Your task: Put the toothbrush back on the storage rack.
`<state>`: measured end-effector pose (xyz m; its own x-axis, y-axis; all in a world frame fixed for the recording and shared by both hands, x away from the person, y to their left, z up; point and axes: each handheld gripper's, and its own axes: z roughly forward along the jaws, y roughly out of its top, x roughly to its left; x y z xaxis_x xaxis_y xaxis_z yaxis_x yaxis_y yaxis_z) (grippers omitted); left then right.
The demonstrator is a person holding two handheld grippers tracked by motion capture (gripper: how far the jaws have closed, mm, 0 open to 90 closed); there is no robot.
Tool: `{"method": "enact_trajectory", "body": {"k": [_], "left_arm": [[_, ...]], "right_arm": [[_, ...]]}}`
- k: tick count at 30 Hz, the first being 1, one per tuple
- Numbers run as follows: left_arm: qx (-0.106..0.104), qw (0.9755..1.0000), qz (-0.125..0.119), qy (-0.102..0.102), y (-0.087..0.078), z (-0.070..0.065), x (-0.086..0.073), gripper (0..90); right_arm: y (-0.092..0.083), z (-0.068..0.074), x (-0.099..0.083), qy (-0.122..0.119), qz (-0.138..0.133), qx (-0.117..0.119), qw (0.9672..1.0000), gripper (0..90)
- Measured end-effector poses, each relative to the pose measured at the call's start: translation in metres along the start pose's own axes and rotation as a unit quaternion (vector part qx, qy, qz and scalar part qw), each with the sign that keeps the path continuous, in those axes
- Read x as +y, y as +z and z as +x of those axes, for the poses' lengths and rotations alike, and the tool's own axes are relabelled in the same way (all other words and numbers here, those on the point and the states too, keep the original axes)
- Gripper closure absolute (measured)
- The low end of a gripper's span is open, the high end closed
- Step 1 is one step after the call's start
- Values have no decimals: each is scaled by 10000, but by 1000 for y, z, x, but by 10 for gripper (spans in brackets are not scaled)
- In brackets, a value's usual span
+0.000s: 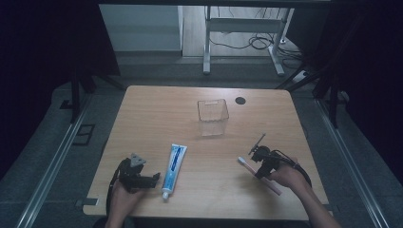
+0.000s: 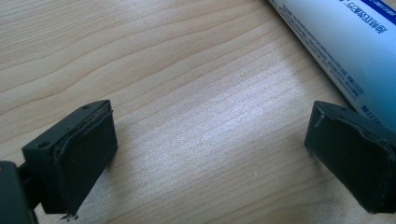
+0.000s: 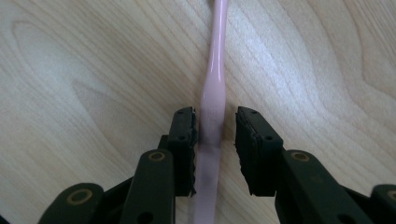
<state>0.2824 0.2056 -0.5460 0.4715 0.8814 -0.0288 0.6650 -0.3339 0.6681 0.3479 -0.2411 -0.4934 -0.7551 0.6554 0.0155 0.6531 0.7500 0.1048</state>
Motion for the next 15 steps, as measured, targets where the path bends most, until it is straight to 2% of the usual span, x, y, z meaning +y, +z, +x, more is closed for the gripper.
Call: {"method": "enact_trajectory", "body": {"k": [5, 11, 15], "left_arm": [[0, 10000, 0, -1, 0, 0, 0, 23], [1, 10000, -1, 0, 0, 0, 0, 23], [0, 10000, 1, 0, 0, 0, 0, 23]], "right_arm": [[6, 2, 7, 20, 234, -72, 9997, 727], [7, -1, 10, 171, 266, 10, 9995, 775], [6, -2, 10, 118, 316, -7, 9994, 784]]}}
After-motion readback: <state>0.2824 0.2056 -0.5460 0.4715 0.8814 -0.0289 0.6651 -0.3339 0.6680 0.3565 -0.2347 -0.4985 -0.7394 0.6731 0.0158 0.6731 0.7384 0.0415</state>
